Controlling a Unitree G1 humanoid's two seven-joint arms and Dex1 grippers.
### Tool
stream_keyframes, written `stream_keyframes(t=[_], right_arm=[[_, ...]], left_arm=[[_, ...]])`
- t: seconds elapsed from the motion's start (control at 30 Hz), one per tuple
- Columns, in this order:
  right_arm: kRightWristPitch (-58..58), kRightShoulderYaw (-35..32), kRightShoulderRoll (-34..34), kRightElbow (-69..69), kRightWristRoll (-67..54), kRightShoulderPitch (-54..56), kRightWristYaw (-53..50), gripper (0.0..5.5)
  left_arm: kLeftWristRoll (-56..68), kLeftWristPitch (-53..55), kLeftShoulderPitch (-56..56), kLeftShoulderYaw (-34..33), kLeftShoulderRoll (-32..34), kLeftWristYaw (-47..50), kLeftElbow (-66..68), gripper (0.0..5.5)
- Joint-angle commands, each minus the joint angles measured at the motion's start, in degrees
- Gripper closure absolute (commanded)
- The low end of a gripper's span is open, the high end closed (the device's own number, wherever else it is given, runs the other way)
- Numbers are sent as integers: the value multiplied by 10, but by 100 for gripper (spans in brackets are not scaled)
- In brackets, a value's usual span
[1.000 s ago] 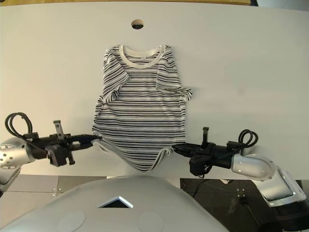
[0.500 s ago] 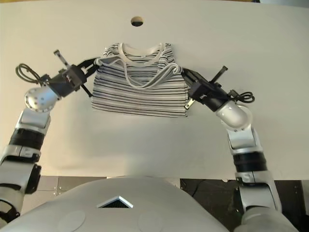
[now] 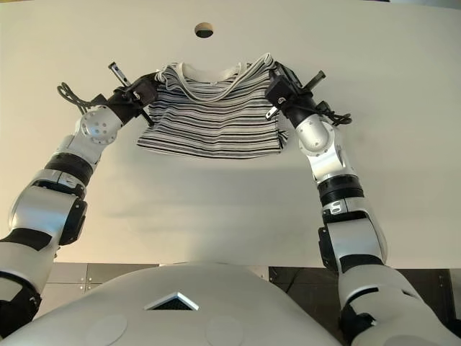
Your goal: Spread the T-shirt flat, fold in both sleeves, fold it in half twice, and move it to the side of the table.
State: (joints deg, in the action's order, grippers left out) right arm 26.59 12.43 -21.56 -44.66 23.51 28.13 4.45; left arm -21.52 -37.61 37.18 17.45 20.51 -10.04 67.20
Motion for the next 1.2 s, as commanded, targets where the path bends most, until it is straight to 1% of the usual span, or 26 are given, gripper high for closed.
stream_keyframes(t=[0.03, 0.13, 0.23, 0.3, 0.33, 0.4, 0.43, 0.53, 0.6, 0.67, 0.8, 0.9, 1.0, 1.07, 1.13, 1.17, 1.2], right_arm=[[-12, -6, 11, -70, -4, 46, -21, 405], [-23, -12, 15, -128, -9, 73, -39, 347], [-12, -20, 18, -131, -16, 74, -60, 286], [18, -13, 7, -43, -16, 28, -52, 256], [33, -4, -4, 20, -10, -4, -39, 251], [37, 16, -33, 157, -7, -72, 18, 251], [35, 25, -50, 204, 4, -95, 42, 251], [27, 53, -134, 292, 57, -165, 125, 251], [18, 53, -183, 302, 93, -194, 144, 251], [13, 58, -212, 295, 122, -207, 152, 251], [21, 95, -229, 293, 170, -217, 167, 251], [27, 125, -227, 347, 181, -233, 194, 251], [27, 139, -227, 380, 186, -236, 206, 251], [29, 142, -248, 416, 182, -264, 221, 251], [42, 151, -287, 506, 152, -327, 259, 251], [52, 175, -288, 553, 142, -352, 280, 251], [63, 217, -261, 578, 148, -358, 299, 251]], left_arm=[[16, 25, 8, -27, -1, 29, 19, 463], [35, 58, 22, -56, -3, 54, 36, 413], [47, 107, 33, -78, -2, 78, 58, 360], [45, 125, 30, -83, 3, 92, 66, 335], [43, 128, 25, -84, 7, 99, 66, 315], [38, 122, 12, -85, 16, 117, 61, 291], [43, 115, 5, -90, 18, 119, 56, 277], [65, 69, -27, -114, 26, 142, 19, 277], [79, 40, -55, -132, 27, 158, -28, 277], [89, 21, -90, -145, 29, 168, -88, 277], [104, 30, -150, -167, 32, 163, -217, 277], [116, 56, -187, -185, 33, 155, -318, 277], [123, 90, -228, -206, 29, 157, -417, 277], [130, 112, -253, -218, 25, 154, -476, 277], [135, 128, -288, -233, 26, 149, -532, 277], [138, 135, -309, -242, 28, 147, -555, 277], [143, 141, -328, -253, 30, 146, -571, 277]])
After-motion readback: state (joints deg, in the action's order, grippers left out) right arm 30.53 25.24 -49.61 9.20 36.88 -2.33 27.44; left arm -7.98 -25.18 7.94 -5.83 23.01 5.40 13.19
